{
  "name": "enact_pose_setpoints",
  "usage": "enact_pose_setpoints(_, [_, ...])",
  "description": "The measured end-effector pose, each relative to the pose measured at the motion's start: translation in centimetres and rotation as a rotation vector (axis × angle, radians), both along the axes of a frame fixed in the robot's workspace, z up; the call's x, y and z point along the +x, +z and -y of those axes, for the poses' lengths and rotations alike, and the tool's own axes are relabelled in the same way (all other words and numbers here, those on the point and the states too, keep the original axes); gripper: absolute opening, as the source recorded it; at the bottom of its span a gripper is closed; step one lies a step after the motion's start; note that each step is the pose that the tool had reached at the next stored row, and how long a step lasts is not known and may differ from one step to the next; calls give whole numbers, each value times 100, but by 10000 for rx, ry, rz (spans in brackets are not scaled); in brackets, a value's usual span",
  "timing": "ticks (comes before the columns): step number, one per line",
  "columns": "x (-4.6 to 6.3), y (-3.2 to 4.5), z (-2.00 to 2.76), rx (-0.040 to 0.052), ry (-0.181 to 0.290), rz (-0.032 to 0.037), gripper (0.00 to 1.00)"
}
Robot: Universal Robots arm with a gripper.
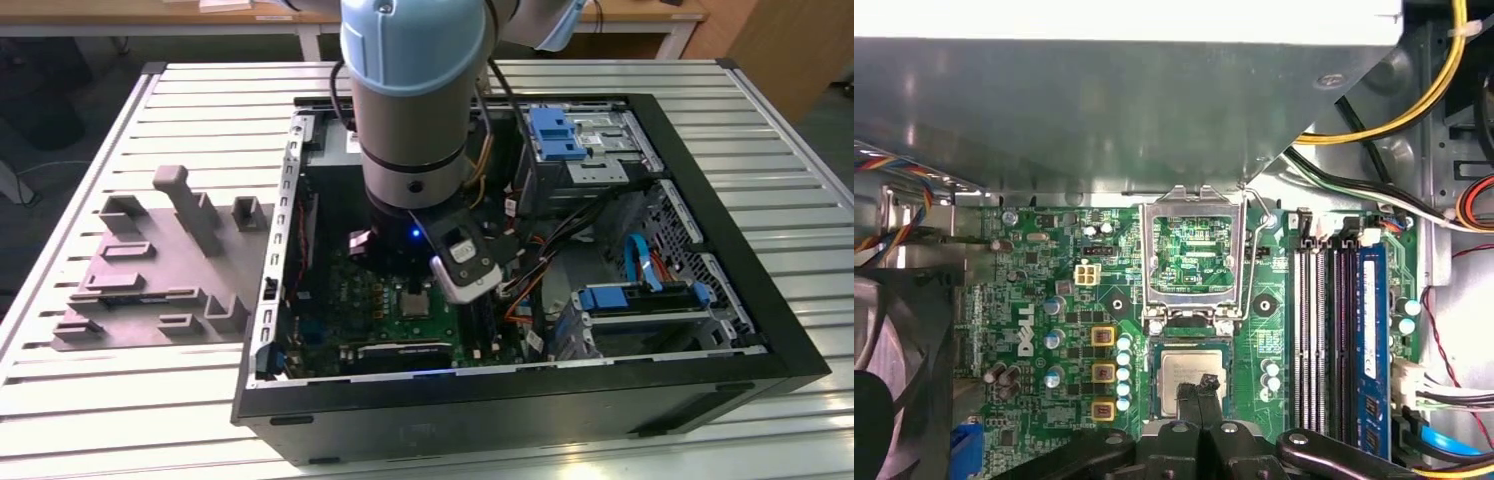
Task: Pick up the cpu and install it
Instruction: 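Close the cpu cover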
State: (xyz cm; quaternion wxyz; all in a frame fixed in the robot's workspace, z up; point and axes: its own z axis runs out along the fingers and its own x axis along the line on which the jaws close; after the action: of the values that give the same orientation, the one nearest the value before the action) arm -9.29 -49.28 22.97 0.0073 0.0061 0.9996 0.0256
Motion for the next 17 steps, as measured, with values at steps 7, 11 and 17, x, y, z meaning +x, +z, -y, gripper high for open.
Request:
enact_pose_setpoints(7, [0,86,0,0,0,0,11])
enact_pose_setpoints(11, [0,138,0,0,0,0,11])
enact_pose_setpoints(17, [0,226,0,0,0,0,11])
